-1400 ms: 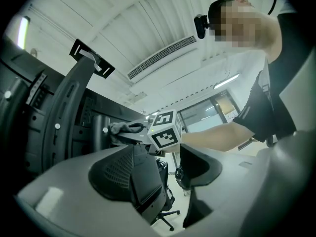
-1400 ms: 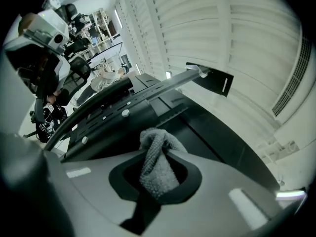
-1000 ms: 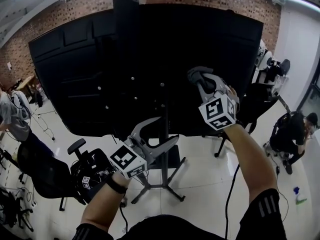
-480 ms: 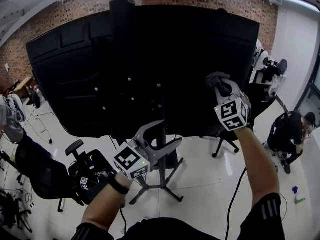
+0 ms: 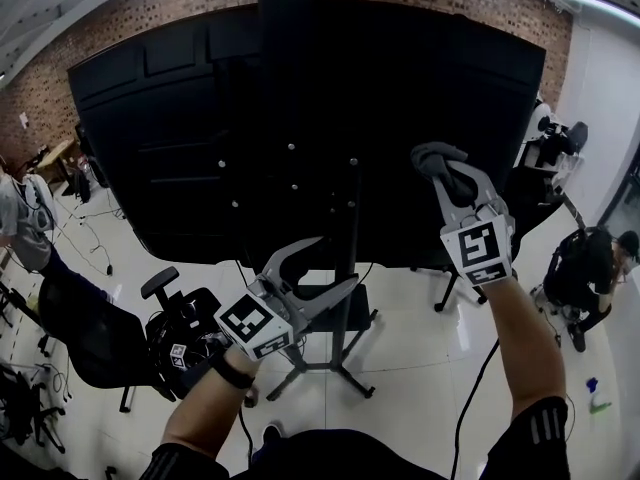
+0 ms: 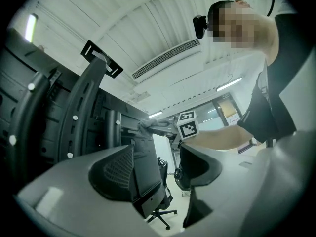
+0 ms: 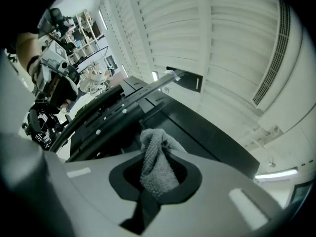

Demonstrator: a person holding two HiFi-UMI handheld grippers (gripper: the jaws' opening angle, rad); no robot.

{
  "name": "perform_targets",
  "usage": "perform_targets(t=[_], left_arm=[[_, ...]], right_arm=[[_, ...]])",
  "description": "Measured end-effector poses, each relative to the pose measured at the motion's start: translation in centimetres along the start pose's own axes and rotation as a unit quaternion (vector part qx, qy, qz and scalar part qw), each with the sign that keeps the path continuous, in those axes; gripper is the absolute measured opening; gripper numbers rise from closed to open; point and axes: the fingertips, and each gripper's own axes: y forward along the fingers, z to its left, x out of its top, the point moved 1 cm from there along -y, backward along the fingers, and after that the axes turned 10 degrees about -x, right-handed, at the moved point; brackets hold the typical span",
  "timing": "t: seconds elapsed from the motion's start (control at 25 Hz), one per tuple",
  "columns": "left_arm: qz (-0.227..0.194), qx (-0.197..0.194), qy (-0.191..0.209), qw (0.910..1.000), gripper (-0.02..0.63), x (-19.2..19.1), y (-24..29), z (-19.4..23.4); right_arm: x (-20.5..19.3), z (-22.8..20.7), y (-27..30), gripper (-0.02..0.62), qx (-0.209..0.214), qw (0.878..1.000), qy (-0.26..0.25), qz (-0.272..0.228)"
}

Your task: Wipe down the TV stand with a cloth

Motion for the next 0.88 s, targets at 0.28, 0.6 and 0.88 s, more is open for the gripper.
perform_targets(t=[0.28, 0.6, 0.88], left_arm=[[-0.002, 0.026, 0.018, 0.9995, 0.313, 1.6, -7.3, 1.9], [-0.007, 0.056, 0.032, 0.9979, 0.313, 4.5, -17.3, 6.1], [-0.013, 0.066, 0.044, 0.9968, 0.313, 6.1, -23.9, 8.4]], right_arm=[[8.8, 6.6, 0.3, 0.020, 0.031, 0.998, 0.016, -0.051], [19.3, 15.2, 3.2, 0.020, 0.049, 0.994, 0.045, -0.092], [26.4, 23.2, 6.5, 0.020, 0.061, 0.993, 0.041, -0.095]])
